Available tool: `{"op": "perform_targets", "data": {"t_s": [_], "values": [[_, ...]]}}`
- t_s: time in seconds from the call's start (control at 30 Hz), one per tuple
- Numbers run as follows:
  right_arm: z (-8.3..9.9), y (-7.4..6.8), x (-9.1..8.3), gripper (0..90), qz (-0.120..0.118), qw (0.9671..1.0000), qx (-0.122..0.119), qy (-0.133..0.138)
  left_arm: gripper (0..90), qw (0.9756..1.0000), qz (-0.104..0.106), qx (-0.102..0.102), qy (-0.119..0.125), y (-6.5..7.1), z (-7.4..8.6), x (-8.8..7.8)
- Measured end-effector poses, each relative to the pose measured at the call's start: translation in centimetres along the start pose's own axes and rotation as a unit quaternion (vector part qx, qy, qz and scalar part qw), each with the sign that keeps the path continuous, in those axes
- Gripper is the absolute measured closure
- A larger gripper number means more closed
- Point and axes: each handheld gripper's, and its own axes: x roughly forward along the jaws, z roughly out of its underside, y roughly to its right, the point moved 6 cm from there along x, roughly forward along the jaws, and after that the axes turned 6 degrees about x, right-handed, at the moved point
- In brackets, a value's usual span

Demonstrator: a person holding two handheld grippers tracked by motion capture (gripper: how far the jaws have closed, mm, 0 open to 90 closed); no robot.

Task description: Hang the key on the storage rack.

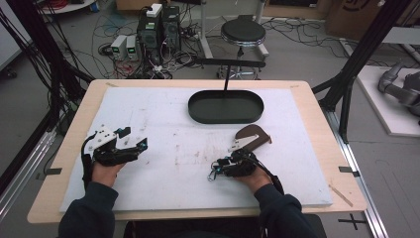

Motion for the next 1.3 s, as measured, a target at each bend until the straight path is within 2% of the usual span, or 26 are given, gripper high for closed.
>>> {"op": "perform_targets", "data": {"t_s": [0.23,0.4,0.6,0.7,0.83,1.07,1.17,1.3], "values": [[0.1,0.0,0.0,77.1,-0.005,1.0,-0.003,-0.005,20.8,1.0,0.0,0.0,-0.003,0.0,0.1,0.0],[0.1,0.0,-0.1,87.6,-0.005,0.9999,-0.013,-0.008,20.9,1.0,-0.001,-0.001,-0.003,0.0,0.1,0.0],[0.1,-0.3,-0.2,89.4,-0.003,0.9995,-0.029,-0.013,21.1,1.0,0.001,-0.002,-0.004,0.0,0.2,0.0],[0.0,-0.3,-0.4,89.8,0.007,0.9992,-0.037,-0.011,21.1,1.0,0.002,-0.001,-0.006,0.0,0.3,0.0],[-0.3,-0.3,-0.9,90.0,0.016,0.9987,-0.048,0.003,21.2,1.0,0.002,-0.001,-0.005,0.0,0.3,0.0],[-1.3,0.1,-2.8,90.0,0.035,0.9968,-0.055,0.046,21.3,1.0,0.001,-0.002,-0.006,-0.1,0.3,0.0],[-1.9,0.5,-3.8,90.0,0.046,0.9948,-0.06,0.069,21.4,1.0,0.0,-0.002,-0.005,-0.1,0.3,-0.1],[-2.7,1.3,-5.1,90.0,0.059,0.9927,-0.056,0.089,21.4,1.0,-0.001,-0.003,-0.005,-0.1,0.3,-0.1]]}}
